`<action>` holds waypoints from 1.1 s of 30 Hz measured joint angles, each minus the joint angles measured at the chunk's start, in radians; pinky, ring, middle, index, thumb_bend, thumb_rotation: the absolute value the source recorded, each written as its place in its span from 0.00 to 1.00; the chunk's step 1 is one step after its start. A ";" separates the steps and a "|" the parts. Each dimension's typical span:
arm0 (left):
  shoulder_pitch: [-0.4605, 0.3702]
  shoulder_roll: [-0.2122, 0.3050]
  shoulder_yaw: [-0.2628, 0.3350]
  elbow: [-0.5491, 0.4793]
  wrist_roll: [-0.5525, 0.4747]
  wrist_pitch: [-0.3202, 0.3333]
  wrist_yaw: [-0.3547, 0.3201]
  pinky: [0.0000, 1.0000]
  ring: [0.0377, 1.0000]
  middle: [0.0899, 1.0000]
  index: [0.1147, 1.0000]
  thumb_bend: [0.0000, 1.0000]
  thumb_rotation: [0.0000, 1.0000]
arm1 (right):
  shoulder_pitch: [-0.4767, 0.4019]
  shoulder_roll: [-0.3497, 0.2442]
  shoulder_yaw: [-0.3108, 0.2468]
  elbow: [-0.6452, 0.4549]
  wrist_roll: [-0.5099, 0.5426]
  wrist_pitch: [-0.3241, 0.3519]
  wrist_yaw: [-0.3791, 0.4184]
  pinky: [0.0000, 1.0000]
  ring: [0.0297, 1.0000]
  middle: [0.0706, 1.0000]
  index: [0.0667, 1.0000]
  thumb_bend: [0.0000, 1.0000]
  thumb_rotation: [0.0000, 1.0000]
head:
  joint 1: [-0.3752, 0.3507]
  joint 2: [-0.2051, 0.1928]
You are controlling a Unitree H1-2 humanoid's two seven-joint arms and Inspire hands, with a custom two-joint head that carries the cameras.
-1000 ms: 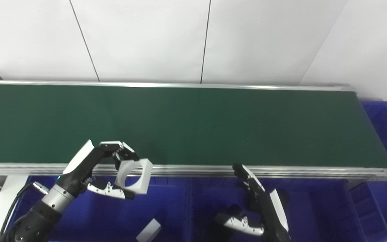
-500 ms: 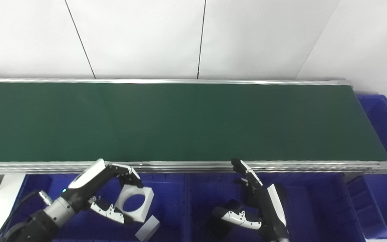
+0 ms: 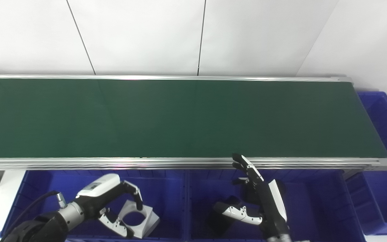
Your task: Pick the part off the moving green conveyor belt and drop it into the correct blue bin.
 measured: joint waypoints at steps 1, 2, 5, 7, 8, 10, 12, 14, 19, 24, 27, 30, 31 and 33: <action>-0.002 0.007 -0.003 -0.019 0.012 0.018 -0.019 0.92 0.84 0.84 0.84 0.91 0.74 | 0.000 0.000 0.000 -0.002 -0.003 0.001 0.000 0.70 0.86 0.89 0.88 0.90 0.44 | 0.000 0.000; -0.003 0.011 -0.005 -0.032 0.016 0.029 -0.029 0.91 0.86 0.86 0.86 0.95 0.75 | 0.001 0.000 0.000 -0.003 -0.005 0.001 0.000 0.70 0.86 0.89 0.88 0.90 0.44 | -0.002 -0.002; 0.001 0.011 -0.001 -0.061 0.010 0.049 -0.035 0.90 0.88 0.89 0.89 0.99 0.74 | 0.001 0.001 0.001 -0.003 -0.005 0.001 0.000 0.73 0.87 0.89 0.87 0.90 0.44 | -0.003 -0.005; 0.017 0.006 0.014 -0.072 -0.022 0.054 -0.030 0.84 0.89 0.91 0.91 1.00 0.69 | 0.001 0.001 0.001 -0.003 -0.005 0.001 0.000 0.73 0.87 0.89 0.88 0.90 0.43 | -0.003 -0.006; 0.028 -0.001 0.026 -0.075 -0.042 0.058 -0.023 0.79 0.89 0.93 0.93 1.00 0.68 | 0.001 0.001 0.001 -0.003 -0.005 0.001 0.000 0.75 0.87 0.88 0.88 0.90 0.43 | -0.008 -0.009; 0.056 -0.026 0.058 -0.076 -0.088 0.067 0.001 0.76 0.88 0.93 0.93 1.00 0.66 | 0.001 0.001 0.001 -0.003 -0.006 0.001 -0.001 0.76 0.87 0.88 0.88 0.90 0.43 | -0.008 -0.009; 0.084 -0.055 0.081 -0.078 -0.150 0.069 0.027 0.74 0.88 0.93 0.94 1.00 0.64 | 0.001 0.001 0.002 -0.003 -0.007 0.001 -0.001 0.76 0.87 0.88 0.88 0.90 0.43 | -0.011 -0.014; 0.113 -0.097 0.108 -0.078 -0.221 0.063 0.060 0.74 0.87 0.93 0.95 1.00 0.63 | 0.002 0.002 0.002 -0.003 -0.008 0.001 -0.001 0.77 0.87 0.88 0.88 0.91 0.43 | -0.012 -0.021; 0.152 -0.173 0.131 -0.061 -0.359 -0.021 0.127 0.79 0.88 0.93 0.95 1.00 0.60 | 0.005 0.004 0.006 -0.003 -0.024 0.001 -0.001 0.79 0.86 0.88 0.88 0.90 0.45 | -0.014 -0.029; 0.163 -0.258 0.162 0.014 -0.519 -0.112 0.172 0.87 0.90 0.95 0.97 0.98 0.59 | 0.017 0.003 0.009 -0.003 -0.038 0.003 -0.001 0.80 0.86 0.88 0.88 0.90 0.44 | -0.021 -0.043; 0.168 -0.295 0.159 0.060 -0.585 -0.149 0.173 0.87 0.91 0.96 0.99 0.95 0.54 | 0.019 0.004 0.012 -0.003 -0.040 0.003 -0.001 0.81 0.86 0.88 0.88 0.90 0.44 | -0.023 -0.051; 0.169 -0.320 0.164 0.103 -0.627 -0.177 0.178 0.86 0.90 0.96 0.98 0.95 0.54 | 0.021 0.003 0.012 -0.003 -0.049 0.003 -0.001 0.81 0.86 0.88 0.88 0.90 0.44 | -0.026 -0.061; 0.171 -0.327 0.166 0.116 -0.628 -0.189 0.186 0.87 0.91 0.96 0.98 0.95 0.53 | 0.022 0.003 0.012 -0.003 -0.051 0.003 -0.001 0.80 0.86 0.88 0.88 0.90 0.44 | -0.026 -0.064; 0.176 -0.339 0.167 0.132 -0.627 -0.213 0.197 0.87 0.91 0.96 0.98 0.95 0.52 | 0.024 0.003 0.013 -0.003 -0.051 0.003 -0.001 0.80 0.87 0.88 0.89 0.90 0.43 | -0.028 -0.069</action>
